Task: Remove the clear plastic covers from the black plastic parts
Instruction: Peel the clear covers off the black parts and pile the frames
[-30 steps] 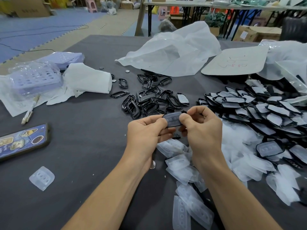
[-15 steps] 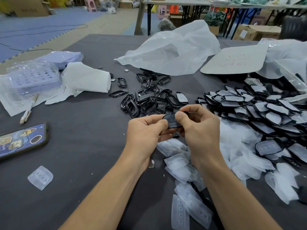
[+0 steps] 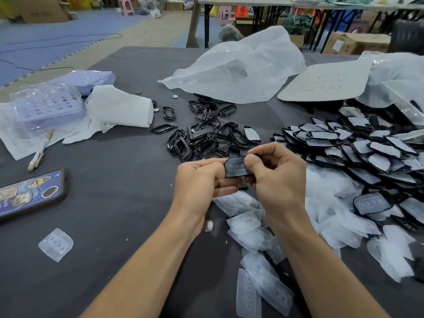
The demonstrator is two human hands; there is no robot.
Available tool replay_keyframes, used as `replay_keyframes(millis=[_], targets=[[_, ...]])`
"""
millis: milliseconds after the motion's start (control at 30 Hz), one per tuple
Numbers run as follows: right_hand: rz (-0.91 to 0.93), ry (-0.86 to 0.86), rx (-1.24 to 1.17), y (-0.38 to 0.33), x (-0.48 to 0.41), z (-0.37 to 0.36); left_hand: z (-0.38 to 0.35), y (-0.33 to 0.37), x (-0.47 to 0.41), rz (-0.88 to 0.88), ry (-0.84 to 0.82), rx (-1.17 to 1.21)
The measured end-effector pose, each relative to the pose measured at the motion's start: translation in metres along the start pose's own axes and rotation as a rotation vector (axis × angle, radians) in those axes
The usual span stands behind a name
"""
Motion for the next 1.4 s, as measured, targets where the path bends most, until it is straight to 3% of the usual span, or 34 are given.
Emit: replay_keyframes(millis=[333,733,900,1267,1400], targets=[[-0.015,-0.041,-0.023,-0.002,0.003,-0.001,0.002,0.0,-0.003,-0.022,0.12,-0.082],[-0.06,-0.162,-0.036,0.0,0.006,-0.004,0.003,0.001,-0.002,-0.036,0.089,-0.052],[-0.094,-0.193,-0.071,0.0,0.003,-0.004,0.005,0.001,-0.004,-0.15,0.067,-0.188],[-0.173,-0.247,-0.17,-0.003,0.006,-0.003,0.01,0.007,-0.007,-0.276,0.082,-0.226],[-0.071,-0.23,-0.095,-0.005,0.008,-0.005,0.011,0.005,-0.007,-0.338,0.071,-0.235]])
Point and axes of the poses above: each hand's wrist, its own x-axis away from the middle knuckle, its own z-axis out of the back of the hand, y = z × x, the point moved 3 cm from there along -x, towards the middle knuckle, and after that the axes turned 15 degrees about y, right-handed, at the moved point
